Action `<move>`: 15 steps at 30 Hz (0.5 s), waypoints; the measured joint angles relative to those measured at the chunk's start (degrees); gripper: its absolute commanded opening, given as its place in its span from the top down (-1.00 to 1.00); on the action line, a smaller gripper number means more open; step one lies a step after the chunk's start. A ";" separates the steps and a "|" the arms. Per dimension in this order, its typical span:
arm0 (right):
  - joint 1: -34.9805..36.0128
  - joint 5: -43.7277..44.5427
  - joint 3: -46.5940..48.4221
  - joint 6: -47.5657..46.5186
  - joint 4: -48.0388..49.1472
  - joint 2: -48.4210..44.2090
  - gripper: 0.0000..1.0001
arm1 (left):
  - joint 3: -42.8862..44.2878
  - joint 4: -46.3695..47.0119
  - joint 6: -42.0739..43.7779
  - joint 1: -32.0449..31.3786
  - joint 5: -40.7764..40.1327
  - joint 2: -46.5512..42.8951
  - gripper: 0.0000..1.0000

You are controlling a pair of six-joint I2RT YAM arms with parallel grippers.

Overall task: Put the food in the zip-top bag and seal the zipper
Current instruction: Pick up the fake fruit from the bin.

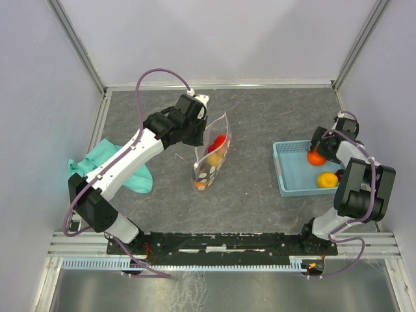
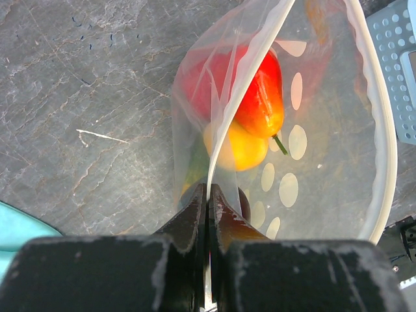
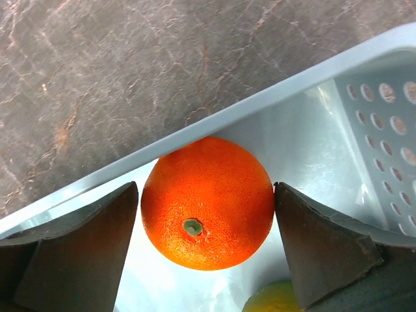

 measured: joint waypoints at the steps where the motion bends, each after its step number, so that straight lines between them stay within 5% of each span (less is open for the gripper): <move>1: 0.13 -0.66 0.00 0.00 -0.22 -0.11 -0.90 | 0.00 0.00 0.00 0.00 -0.02 0.00 0.95; 9: 1.14 -2.69 0.17 -0.26 -3.15 0.72 -1.00 | -0.02 0.00 0.00 0.00 0.00 -0.02 0.95; 15: 1.14 -2.05 0.74 -0.50 -3.48 2.73 -0.83 | -0.02 0.00 0.00 0.00 0.04 -0.07 0.95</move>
